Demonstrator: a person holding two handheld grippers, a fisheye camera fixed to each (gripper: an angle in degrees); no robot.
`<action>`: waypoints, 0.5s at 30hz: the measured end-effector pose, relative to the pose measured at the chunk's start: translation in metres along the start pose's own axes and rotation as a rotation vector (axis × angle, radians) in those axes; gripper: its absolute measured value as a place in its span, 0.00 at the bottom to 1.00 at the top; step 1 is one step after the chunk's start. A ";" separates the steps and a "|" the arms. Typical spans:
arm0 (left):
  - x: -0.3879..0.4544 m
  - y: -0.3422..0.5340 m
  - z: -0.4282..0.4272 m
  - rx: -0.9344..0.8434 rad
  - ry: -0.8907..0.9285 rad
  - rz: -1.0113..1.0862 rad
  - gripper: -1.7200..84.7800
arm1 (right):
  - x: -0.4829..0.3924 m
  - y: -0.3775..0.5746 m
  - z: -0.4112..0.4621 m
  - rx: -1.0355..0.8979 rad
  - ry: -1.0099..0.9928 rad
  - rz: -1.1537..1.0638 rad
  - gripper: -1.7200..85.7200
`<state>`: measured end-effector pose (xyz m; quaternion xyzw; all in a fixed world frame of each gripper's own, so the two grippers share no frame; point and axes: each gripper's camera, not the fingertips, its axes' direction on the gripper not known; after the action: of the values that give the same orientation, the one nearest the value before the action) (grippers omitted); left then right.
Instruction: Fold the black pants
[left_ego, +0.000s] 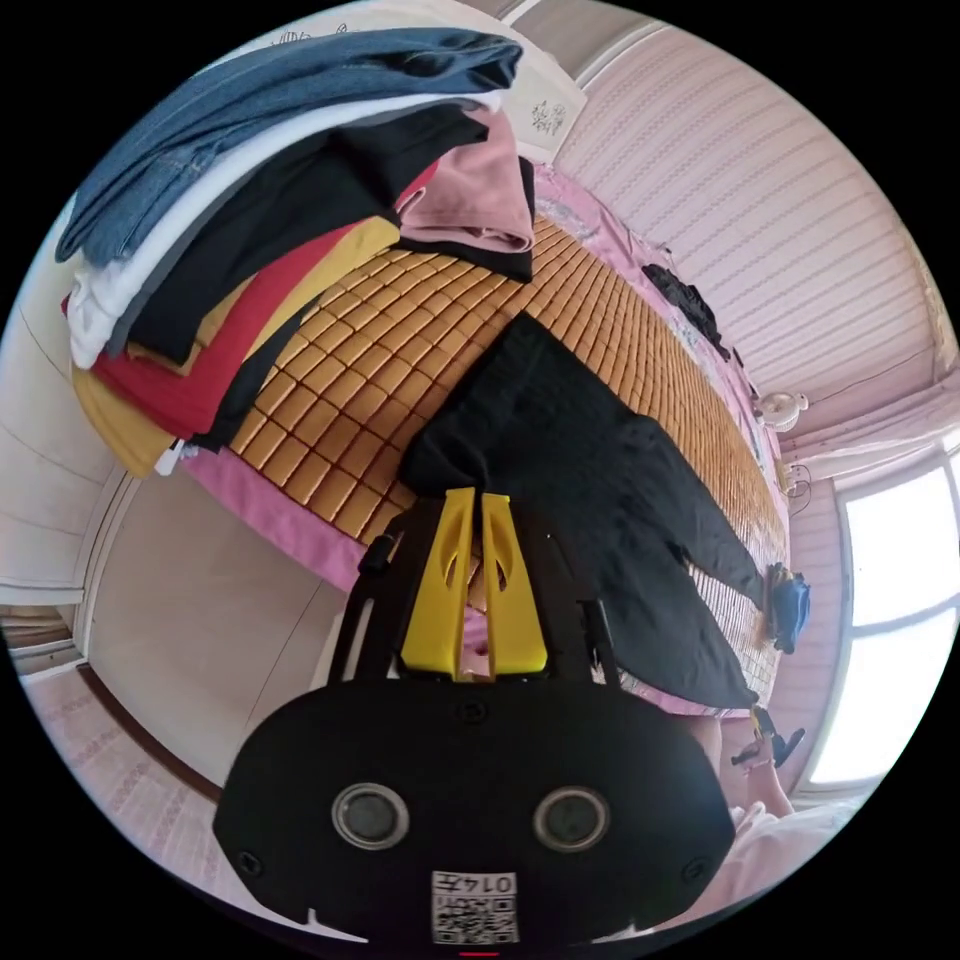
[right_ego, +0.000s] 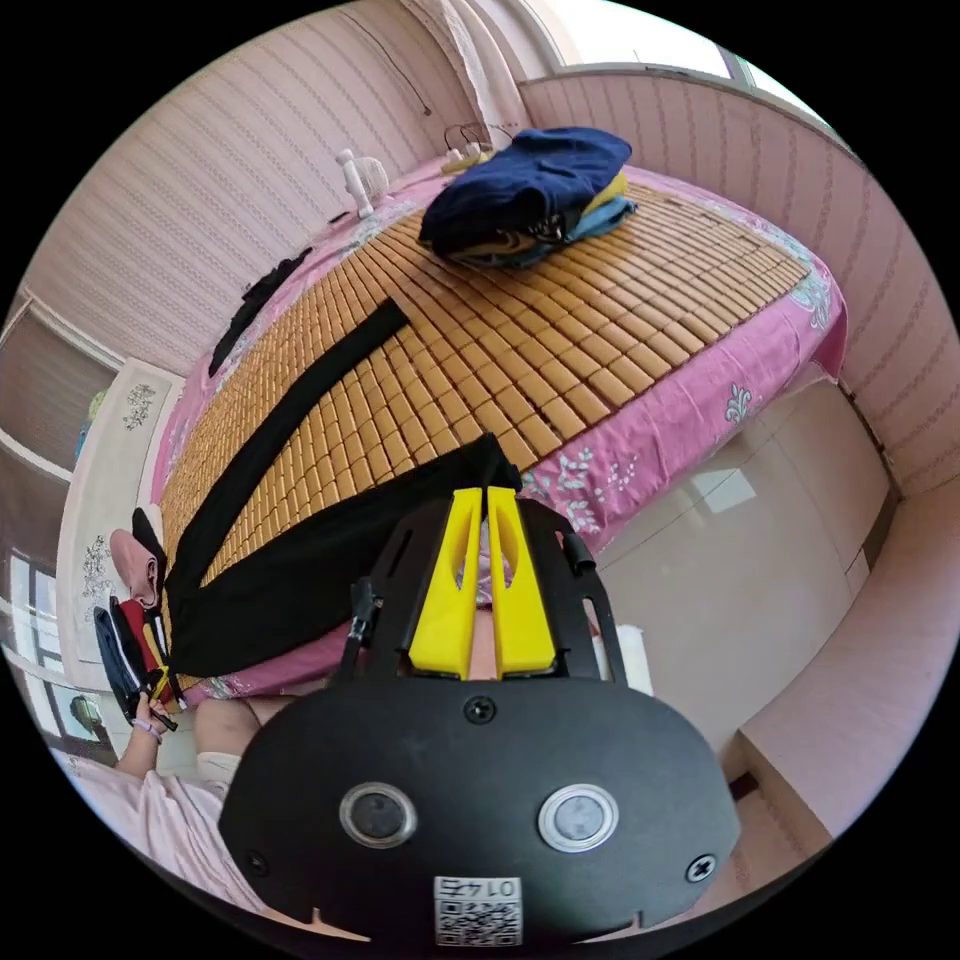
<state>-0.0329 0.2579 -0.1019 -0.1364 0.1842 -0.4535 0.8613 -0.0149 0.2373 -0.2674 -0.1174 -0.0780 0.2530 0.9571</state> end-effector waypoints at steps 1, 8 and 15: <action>-0.003 0.002 0.000 -0.010 -0.002 -0.010 0.01 | -0.007 0.001 -0.009 0.061 -0.045 -0.007 0.02; -0.007 0.015 -0.047 0.193 0.202 -0.024 0.01 | -0.063 -0.019 -0.066 0.327 -0.388 -0.056 0.02; 0.045 -0.019 -0.093 0.305 0.269 0.068 0.01 | -0.120 -0.054 -0.081 0.401 -0.504 -0.087 0.02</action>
<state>-0.0638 0.2040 -0.1860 0.0637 0.2312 -0.4607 0.8545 -0.0763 0.1163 -0.3415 0.1431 -0.2659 0.2434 0.9217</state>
